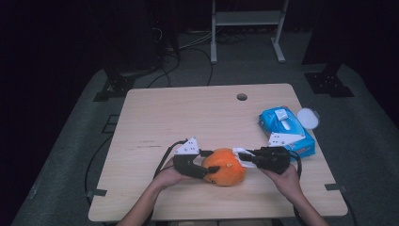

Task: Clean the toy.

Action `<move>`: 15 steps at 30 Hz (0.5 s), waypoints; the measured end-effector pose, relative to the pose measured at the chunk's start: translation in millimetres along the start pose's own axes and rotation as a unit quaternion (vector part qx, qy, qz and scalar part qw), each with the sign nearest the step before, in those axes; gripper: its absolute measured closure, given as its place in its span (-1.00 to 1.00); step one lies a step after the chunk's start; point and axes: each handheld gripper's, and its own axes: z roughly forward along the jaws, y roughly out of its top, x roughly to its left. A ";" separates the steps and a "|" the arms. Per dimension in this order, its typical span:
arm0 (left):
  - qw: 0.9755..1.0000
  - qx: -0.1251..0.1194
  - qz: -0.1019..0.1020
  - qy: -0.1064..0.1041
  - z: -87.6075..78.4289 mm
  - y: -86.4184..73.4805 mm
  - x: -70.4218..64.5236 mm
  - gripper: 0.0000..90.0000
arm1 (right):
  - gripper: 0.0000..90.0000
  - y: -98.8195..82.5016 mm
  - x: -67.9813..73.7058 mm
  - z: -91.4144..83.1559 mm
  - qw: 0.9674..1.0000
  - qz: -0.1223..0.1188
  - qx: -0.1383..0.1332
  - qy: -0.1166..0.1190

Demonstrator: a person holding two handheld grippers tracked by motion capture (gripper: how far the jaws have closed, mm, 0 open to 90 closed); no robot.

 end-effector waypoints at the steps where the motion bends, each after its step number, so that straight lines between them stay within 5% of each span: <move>1: 1.000 0.001 -0.002 0.002 0.2 0.2 0.2 -0.20 | 0.79 0.2 2.9 -0.4 1.000 -0.003 0.002 0.002; 9: 1.000 -0.001 -0.015 0.017 4.4 3.3 -2.5 -0.23 | 0.79 8.4 16.9 5.4 0.999 -0.025 0.005 0.025; 15: 1.000 0.005 0.012 0.013 5.0 5.7 -9.3 -0.23 | 0.79 22.6 15.6 21.0 0.999 -0.042 0.007 0.018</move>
